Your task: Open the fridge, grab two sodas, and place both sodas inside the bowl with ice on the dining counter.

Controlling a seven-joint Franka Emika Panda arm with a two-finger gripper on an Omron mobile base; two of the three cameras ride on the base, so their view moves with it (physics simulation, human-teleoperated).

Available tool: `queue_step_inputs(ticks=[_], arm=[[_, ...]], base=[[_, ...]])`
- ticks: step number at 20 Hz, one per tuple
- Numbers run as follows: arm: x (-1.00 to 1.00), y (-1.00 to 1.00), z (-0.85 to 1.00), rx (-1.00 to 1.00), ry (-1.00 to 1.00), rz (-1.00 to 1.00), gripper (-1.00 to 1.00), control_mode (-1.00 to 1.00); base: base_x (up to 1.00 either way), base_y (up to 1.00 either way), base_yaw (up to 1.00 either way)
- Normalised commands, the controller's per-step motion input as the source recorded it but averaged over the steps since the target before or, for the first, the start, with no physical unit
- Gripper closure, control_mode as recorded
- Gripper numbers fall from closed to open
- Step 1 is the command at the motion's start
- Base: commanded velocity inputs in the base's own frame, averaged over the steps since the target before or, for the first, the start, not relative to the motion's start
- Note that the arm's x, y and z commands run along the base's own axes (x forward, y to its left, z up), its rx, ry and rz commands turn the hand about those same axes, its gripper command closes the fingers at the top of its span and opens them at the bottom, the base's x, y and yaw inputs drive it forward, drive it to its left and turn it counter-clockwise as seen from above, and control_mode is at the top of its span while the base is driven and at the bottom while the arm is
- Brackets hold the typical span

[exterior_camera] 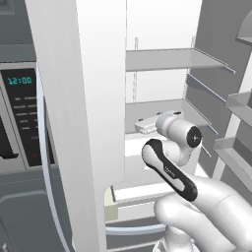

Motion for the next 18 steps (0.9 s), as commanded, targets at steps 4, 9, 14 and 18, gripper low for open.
queue_step_inputs(ticks=[4,9,14,18], arm=[[0.34,0.13,-0.12,-0.01,0.00,-0.04,-1.00,-1.00],[0.38,0.22,-0.14,0.00,0.00,-0.04,-1.00,-1.00],[0.39,0.29,-0.13,0.00,0.00,-0.05,-1.00,-1.00],[0.37,0.31,-0.09,0.03,0.00,-0.03,-1.00,-1.00]], base=[[0.00,0.00,0.00],[0.00,0.00,0.00],[0.00,0.00,0.00],[0.00,0.00,0.00]])
